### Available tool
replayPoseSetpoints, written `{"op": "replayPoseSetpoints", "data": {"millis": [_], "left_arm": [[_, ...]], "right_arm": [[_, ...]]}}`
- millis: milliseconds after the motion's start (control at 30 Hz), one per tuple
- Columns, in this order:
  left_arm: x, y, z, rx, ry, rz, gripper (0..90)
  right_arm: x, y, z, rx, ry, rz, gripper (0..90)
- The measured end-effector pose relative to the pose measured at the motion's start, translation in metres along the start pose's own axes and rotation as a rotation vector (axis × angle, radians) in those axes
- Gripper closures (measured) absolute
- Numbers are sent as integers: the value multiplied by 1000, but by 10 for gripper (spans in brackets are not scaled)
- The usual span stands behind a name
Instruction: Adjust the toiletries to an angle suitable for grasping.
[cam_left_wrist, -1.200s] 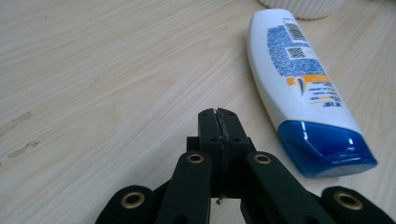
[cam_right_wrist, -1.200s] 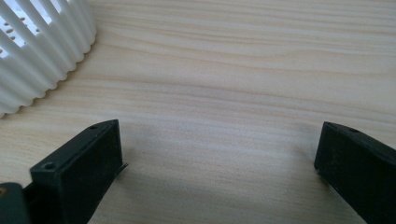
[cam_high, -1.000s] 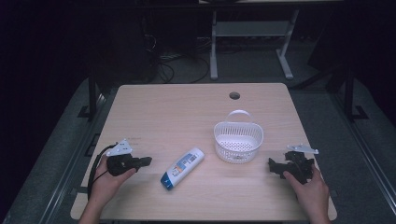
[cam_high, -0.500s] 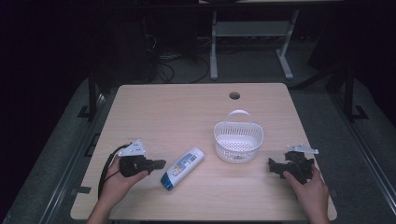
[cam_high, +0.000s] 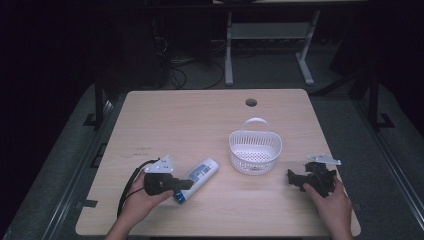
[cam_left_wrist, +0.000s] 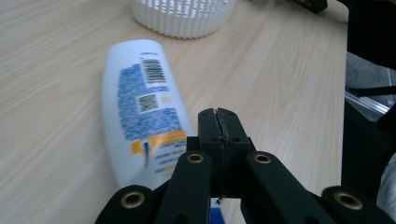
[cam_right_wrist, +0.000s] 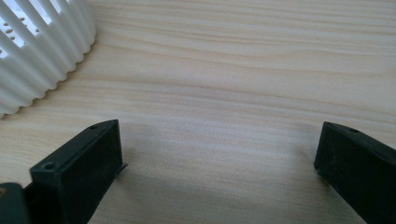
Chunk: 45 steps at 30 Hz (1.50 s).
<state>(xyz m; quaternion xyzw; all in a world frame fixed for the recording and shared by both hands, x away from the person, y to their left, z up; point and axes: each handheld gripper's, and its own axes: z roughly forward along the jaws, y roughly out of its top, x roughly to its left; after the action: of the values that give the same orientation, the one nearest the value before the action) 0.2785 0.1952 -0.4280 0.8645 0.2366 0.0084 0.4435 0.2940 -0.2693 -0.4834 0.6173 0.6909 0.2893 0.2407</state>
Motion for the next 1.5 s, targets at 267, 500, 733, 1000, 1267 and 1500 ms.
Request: {"op": "replayPoseSetpoints", "data": {"millis": [267, 500, 733, 1000, 1267, 1500], "left_arm": [[-5, -1, 11, 35, -24, 20, 900], [-5, -7, 20, 79, -32, 16, 900], [-4, -11, 22, 103, -35, 13, 900], [0, -14, 22, 126, -22, 7, 900], [5, -16, 16, 125, 1, 0, 900], [11, -20, 8, 123, 30, -16, 900]], "right_arm": [[0, 0, 0, 0, 0, -1, 4], [0, 0, 0, 0, 0, 0, 4], [0, 0, 0, 0, 0, 1, 4], [0, 0, 0, -1, 0, -1, 4], [0, 0, 0, 0, 0, 0, 4], [0, 0, 0, 0, 0, 0, 4]]}}
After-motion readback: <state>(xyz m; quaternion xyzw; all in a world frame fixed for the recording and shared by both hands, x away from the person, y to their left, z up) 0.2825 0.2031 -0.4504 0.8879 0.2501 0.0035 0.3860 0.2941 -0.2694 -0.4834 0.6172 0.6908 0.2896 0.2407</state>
